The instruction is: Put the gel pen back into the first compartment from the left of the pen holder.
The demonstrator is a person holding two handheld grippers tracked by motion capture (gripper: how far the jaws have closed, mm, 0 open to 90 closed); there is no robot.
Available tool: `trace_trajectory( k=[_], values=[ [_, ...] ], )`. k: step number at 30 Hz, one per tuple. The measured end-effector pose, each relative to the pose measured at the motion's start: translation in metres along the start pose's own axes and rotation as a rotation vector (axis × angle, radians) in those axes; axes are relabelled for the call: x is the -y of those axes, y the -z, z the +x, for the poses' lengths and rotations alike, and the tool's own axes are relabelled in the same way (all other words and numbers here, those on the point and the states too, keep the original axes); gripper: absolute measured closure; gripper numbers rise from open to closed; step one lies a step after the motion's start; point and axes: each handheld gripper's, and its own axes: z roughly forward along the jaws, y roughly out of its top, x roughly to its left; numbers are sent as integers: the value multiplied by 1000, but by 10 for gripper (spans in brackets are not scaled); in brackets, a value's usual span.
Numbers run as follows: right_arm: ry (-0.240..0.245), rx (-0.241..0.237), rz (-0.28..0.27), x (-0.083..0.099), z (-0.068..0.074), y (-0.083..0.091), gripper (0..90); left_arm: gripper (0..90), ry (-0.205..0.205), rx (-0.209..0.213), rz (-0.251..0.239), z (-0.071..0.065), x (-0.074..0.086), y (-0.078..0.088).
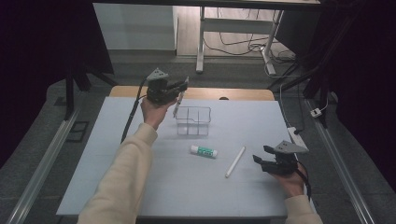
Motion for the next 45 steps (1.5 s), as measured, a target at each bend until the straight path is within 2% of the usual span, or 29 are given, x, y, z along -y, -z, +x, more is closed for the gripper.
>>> trace_trajectory(
  k=[6, 13, 19, 23, 36, 39, 41, 43, 45],
  values=[
    [-2, -2, 5, 1, 0, -1, 356, 805, 13, 1, -7, 0, -2, -8],
    [-4, -4, 8, 1, 0, -1, 356, 804, 8, -21, -9, 0, -1, -20],
    [-3, -7, 16, 2, -1, -2, 356, 804, -3, -47, 7, 3, 2, -29],
    [-5, -7, 17, 3, -1, -2, 356, 803, 5, -47, 15, 6, 7, -33],
    [-1, -5, 24, 3, 0, -3, 356, 790, -13, -46, 25, 7, 11, -27],
    [-3, -9, 23, 3, -1, -3, 356, 746, -9, -43, 24, 10, 15, -24],
    [0, -4, 29, 3, 0, -3, 356, 712, -13, -57, 24, 11, 17, -23],
    [0, -5, 30, 3, 0, -3, 356, 592, -10, -64, 40, 13, 17, -22],
    [1, -8, 33, 3, 0, -3, 356, 531, -15, -58, 36, 13, 18, -20]
  ],
)
